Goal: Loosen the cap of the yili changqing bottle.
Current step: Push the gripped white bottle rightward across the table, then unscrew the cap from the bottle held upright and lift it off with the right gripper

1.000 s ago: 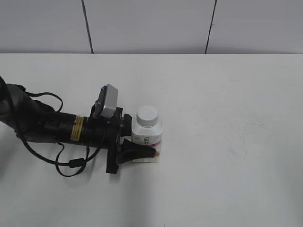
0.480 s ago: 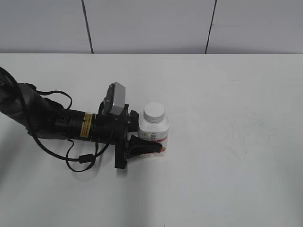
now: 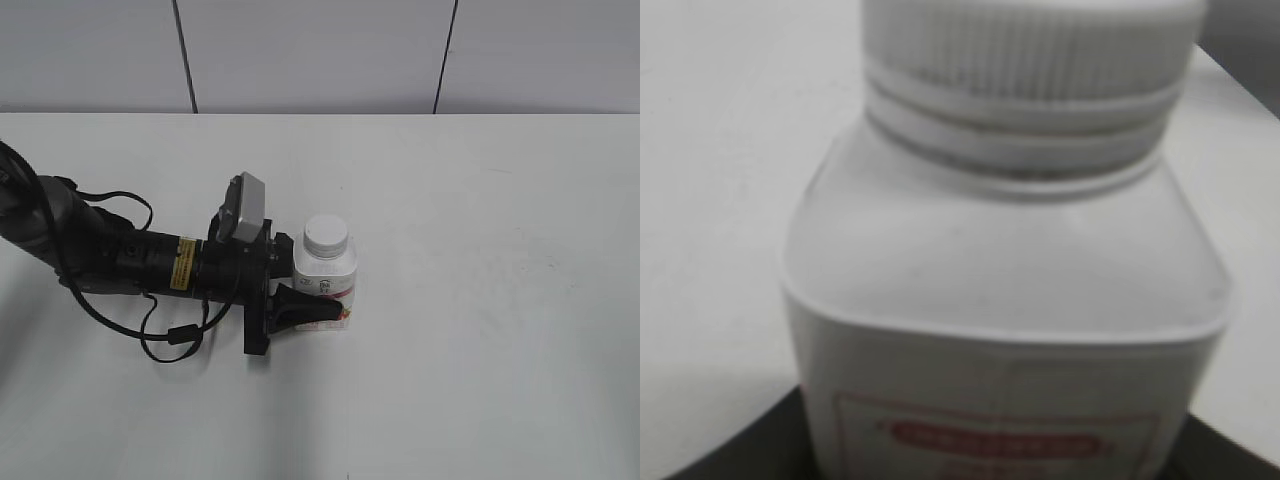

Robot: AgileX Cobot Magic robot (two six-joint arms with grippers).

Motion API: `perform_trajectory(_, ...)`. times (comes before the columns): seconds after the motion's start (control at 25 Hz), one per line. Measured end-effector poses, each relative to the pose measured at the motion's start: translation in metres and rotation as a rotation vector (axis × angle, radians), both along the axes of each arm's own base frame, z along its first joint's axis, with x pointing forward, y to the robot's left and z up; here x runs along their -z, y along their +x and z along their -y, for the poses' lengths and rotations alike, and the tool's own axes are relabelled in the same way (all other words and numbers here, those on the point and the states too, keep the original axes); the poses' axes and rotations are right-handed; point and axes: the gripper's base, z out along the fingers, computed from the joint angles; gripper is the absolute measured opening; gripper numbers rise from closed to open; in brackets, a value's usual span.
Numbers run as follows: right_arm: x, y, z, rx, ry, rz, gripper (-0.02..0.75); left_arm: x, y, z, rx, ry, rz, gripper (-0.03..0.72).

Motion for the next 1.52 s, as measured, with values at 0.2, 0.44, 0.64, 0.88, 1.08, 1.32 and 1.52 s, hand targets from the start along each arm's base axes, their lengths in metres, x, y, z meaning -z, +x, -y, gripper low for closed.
perform_trajectory(0.2,0.0,0.0,0.0,0.0,0.0,0.0,0.426,0.0,0.0,0.0,0.0,0.0,-0.001,0.377)
perform_trajectory(0.44,0.0,0.0,0.0,0.0,0.0,0.0,0.426,0.0,0.0,0.0,0.0,0.0,-0.001,0.373)
perform_trajectory(0.64,0.0,0.0,0.0,0.0,0.0,0.0,0.426,0.0,0.0,0.0,-0.003,-0.001,-0.001,0.372)
perform_trajectory(0.88,0.0,0.0,0.0,-0.002,0.006,0.001,0.426,0.0,0.0,0.0,-0.004,-0.001,-0.001,0.37)
perform_trajectory(1.08,-0.001,0.003,-0.001,-0.003,0.022,-0.027,0.426,0.0,0.0,0.0,-0.005,0.0,-0.001,0.368)
perform_trajectory(1.32,-0.032,0.029,-0.002,-0.01,0.083,-0.185,0.426,0.0,0.001,0.0,-0.017,-0.003,-0.002,0.366)
perform_trajectory(1.52,-0.059,0.064,0.001,0.018,0.133,-0.331,0.426,0.0,0.002,0.0,-0.023,-0.005,-0.003,0.367)
